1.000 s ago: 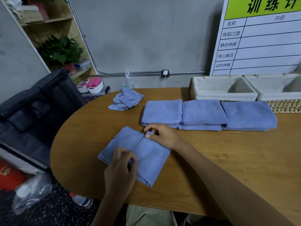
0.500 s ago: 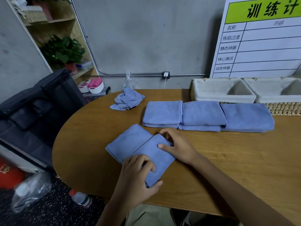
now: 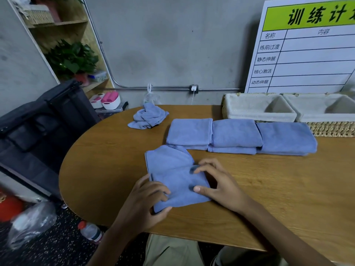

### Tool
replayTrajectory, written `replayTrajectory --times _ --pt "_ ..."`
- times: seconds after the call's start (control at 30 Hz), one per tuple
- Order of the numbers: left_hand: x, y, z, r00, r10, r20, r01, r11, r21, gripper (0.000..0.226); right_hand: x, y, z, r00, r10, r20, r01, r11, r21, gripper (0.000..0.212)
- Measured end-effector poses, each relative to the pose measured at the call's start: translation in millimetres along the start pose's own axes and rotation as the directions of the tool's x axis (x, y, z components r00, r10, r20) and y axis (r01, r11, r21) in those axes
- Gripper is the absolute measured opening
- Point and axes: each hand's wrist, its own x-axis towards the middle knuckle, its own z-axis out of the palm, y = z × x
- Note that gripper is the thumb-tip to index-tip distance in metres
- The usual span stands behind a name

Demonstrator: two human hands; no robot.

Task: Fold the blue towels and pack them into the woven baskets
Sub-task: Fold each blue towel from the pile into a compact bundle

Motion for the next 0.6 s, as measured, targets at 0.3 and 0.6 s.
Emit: replayTrajectory --times 0.3,0.6 --pt "-4 11 -9 0.89 -0.347 -0.295 0.239 0.907 -0.346 0.01 0 -4 2 0.934 -0.123 0.336 0.158 0.984 -0.077 0.078" --pt "-4 6 -15 0.844 -0.504 -0.184 0.319 0.748 -0.582 0.07 18 -11 19 0.996 -0.054 0.077 0.038 0.979 0.202 0.011"
